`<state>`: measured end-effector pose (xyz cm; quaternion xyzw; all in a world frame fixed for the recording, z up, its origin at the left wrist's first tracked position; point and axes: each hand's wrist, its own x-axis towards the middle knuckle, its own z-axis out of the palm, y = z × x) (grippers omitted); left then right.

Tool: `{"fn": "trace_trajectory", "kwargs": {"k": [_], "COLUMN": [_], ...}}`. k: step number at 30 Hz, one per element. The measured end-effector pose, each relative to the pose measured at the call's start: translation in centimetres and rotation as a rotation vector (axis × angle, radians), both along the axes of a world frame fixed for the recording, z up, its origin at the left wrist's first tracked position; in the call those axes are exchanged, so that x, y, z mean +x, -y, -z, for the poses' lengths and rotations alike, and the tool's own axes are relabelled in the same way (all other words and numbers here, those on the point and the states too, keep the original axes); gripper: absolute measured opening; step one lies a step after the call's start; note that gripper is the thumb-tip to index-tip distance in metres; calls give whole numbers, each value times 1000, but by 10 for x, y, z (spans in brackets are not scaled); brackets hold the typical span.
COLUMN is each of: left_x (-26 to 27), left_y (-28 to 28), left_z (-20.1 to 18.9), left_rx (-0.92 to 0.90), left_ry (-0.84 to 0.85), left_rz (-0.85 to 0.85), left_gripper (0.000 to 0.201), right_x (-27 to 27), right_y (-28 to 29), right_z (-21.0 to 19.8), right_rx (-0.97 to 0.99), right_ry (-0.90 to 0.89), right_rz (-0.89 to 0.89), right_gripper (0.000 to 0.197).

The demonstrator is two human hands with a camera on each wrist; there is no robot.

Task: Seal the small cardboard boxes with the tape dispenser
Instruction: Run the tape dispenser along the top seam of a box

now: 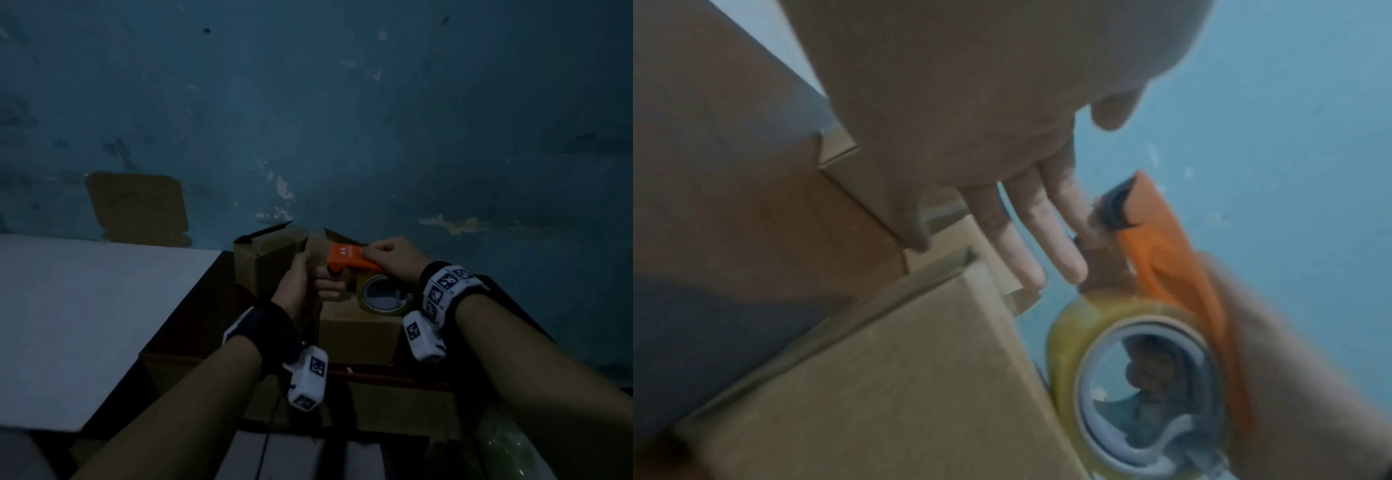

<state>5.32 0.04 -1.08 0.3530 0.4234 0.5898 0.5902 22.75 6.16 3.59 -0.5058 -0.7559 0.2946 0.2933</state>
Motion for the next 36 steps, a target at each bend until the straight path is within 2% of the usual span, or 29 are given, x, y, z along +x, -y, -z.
{"fn": "trace_trajectory", "kwargs": {"k": [3, 7, 12, 17, 23, 30, 36], "left_x": [2, 4, -6, -18, -21, -24, -27], "left_y": [0, 1, 9, 11, 11, 6, 4], "left_z": [-3, 5, 9, 18, 26, 23, 29], "left_rx": [-7, 26, 85, 154, 185, 171, 133], "left_ry": [-151, -103, -144, -430, -481, -546, -614], "left_rz": [4, -49, -33, -95, -151, -254, -250], "left_gripper": [52, 33, 35, 38, 41, 44, 44], "right_x": [1, 1, -1, -5, -6, -1, 2], "right_y": [1, 5, 6, 8, 6, -3, -12], "right_z": [-1, -5, -11, -17, -28, -26, -15], "right_rx": [24, 30, 26, 41, 77, 2, -69], "right_ry": [4, 35, 106, 182, 242, 185, 136], "right_rz": [2, -13, -52, -67, -70, -15, 35], "right_gripper": [27, 28, 26, 25, 31, 46, 50]}}
